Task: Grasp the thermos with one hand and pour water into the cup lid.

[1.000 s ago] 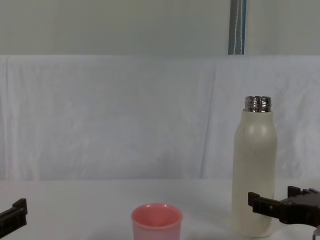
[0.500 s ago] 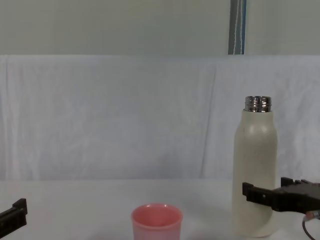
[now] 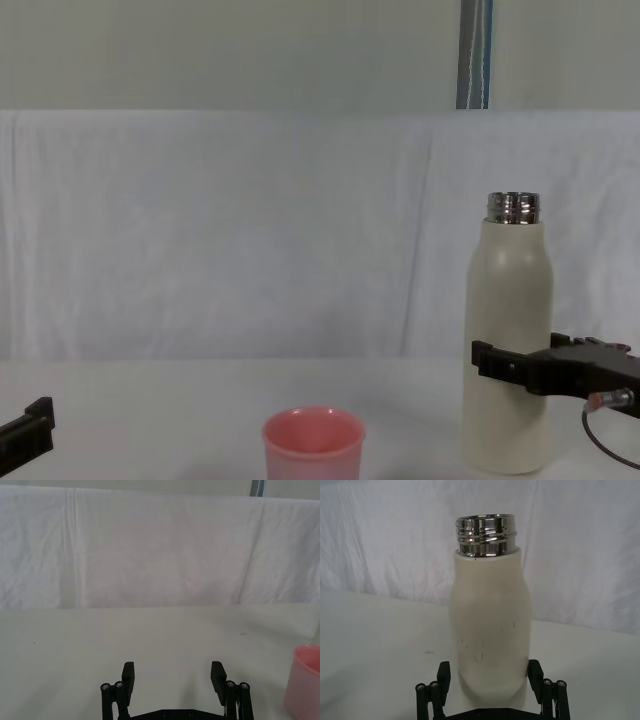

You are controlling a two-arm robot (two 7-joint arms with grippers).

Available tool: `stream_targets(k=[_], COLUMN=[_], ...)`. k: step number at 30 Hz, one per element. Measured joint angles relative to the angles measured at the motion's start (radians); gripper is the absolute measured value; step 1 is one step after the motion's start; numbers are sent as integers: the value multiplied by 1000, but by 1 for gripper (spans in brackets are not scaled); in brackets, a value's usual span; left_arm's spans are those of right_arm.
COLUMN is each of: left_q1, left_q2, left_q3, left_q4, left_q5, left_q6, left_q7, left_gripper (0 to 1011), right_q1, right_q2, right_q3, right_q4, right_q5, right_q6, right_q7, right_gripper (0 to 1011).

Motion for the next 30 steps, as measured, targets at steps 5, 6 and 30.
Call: stream_targets(k=[5,6,30], left_q1=[0,0,0], left_q2=[0,0,0], left_q3=[0,0,0], left_q4=[0,0,0], left_q5=[0,0,0], left_q6=[0,0,0], left_q7=[0,0,0], left_gripper=[1001,1001,1001], right_q1=[19,21,75], right_q2=[-8,-9,-47], right_q3=[-2,-2,-8], right_q4=[24,27,128], right_q5=[1,1,-10], right_q6=[-6,-7,-43], right_q7=[2,2,-10], right_gripper=[1001,1001,1003])
